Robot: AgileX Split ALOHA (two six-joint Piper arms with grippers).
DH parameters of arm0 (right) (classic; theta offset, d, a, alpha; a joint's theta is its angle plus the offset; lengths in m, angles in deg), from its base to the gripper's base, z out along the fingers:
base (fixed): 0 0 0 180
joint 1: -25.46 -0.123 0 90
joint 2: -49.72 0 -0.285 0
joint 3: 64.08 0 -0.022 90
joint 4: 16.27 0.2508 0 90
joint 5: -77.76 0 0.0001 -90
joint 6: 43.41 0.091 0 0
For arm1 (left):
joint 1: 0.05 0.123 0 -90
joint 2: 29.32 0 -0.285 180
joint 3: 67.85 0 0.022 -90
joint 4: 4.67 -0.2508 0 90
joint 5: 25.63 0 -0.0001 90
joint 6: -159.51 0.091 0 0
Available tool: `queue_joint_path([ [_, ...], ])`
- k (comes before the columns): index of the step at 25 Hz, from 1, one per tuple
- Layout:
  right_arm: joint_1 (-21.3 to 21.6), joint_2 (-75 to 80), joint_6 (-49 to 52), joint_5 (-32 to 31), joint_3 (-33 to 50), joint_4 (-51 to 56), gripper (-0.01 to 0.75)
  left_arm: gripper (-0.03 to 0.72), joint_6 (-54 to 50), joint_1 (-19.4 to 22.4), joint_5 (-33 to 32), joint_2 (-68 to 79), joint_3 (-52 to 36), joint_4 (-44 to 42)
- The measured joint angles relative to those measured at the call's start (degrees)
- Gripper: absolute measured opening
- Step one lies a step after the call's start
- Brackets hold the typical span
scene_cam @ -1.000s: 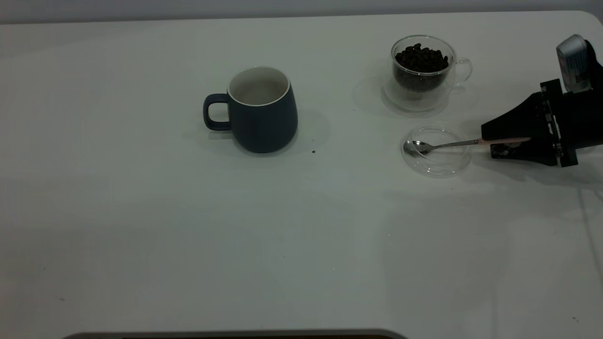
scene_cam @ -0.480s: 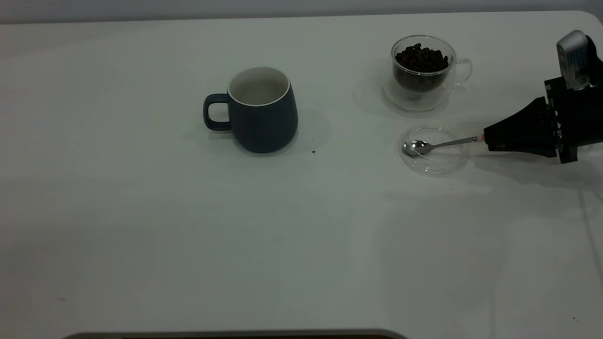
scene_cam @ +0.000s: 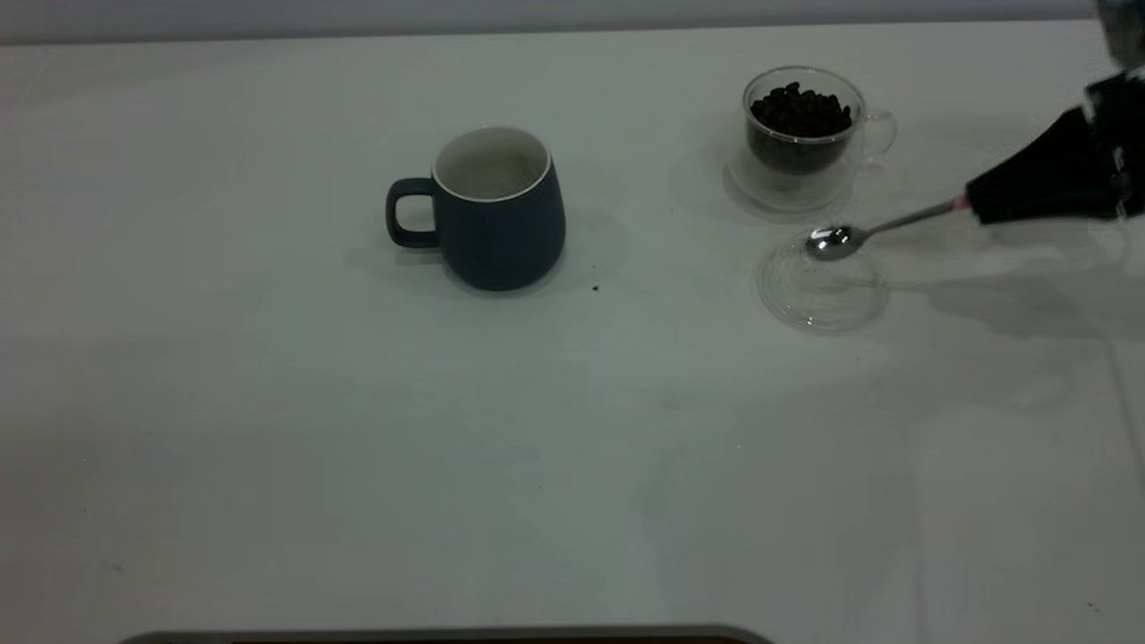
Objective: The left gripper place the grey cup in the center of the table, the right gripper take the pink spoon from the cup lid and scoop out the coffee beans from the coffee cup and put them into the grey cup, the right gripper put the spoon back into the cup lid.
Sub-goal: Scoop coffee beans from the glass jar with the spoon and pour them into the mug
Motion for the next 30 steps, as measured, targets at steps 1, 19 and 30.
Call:
queue_joint_path([
  [1, 0.00, -1.82, 0.78, -0.13, 0.00, -0.97, 0.095, 0.452, 0.00, 0.00, 0.00, 0.00, 0.00, 0.00],
  [19, -3.43, 2.53, 14.12, 1.89, -17.30, 4.70, 0.095, 0.451, -0.06, 0.00, 0.00, 0.00, 0.00, 0.00],
  [30, -4.27, 6.85, 16.98, 2.79, -18.91, 5.53, 0.095, 0.451, -0.06, 0.00, 0.00, 0.00, 0.00, 0.00],
])
